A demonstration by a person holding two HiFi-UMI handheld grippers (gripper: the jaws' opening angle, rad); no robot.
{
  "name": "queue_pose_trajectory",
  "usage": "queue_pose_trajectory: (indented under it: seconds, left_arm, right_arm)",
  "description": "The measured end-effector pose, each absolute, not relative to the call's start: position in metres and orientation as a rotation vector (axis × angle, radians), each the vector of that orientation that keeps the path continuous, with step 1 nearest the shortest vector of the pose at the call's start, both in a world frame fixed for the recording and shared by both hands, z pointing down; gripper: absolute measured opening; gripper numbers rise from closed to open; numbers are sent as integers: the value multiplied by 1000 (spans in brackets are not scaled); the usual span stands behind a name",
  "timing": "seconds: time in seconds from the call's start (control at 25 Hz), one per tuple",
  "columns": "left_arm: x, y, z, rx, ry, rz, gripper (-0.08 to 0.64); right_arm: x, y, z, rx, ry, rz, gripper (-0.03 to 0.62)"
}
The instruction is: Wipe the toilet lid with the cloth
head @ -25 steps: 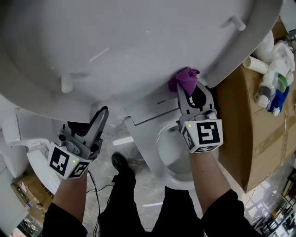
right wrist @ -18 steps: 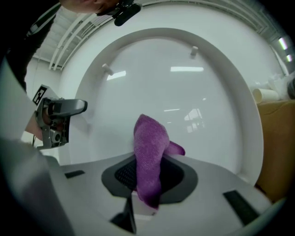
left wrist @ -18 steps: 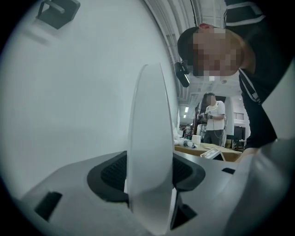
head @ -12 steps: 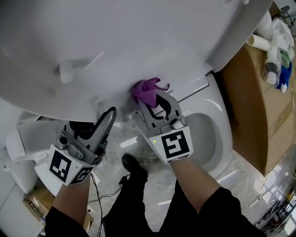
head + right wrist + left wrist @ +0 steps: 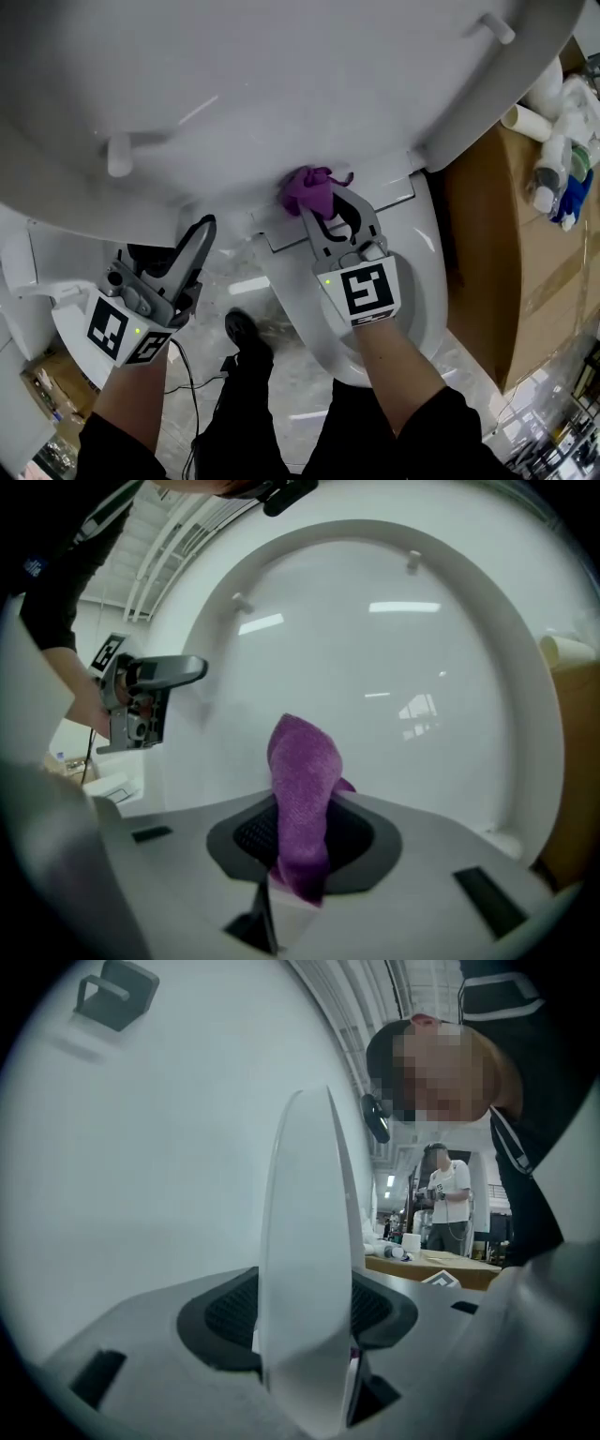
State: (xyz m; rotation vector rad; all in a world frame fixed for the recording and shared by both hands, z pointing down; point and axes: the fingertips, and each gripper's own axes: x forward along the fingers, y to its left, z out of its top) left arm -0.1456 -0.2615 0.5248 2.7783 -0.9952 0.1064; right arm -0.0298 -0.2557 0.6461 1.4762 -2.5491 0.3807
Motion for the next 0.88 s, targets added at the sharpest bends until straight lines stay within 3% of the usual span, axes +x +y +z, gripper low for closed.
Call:
queue_pose_trajectory:
  seconds: [0.44,0.88]
  left_arm:
    - [-148,-274,486,2805,-1180,158,241]
    - [-140,-286,399,2938,-1162,142,241]
  right_arm:
    - [139,-295,652,1707,-2288,388,97]
    - [107,-251,584,1641,-2351,462,97]
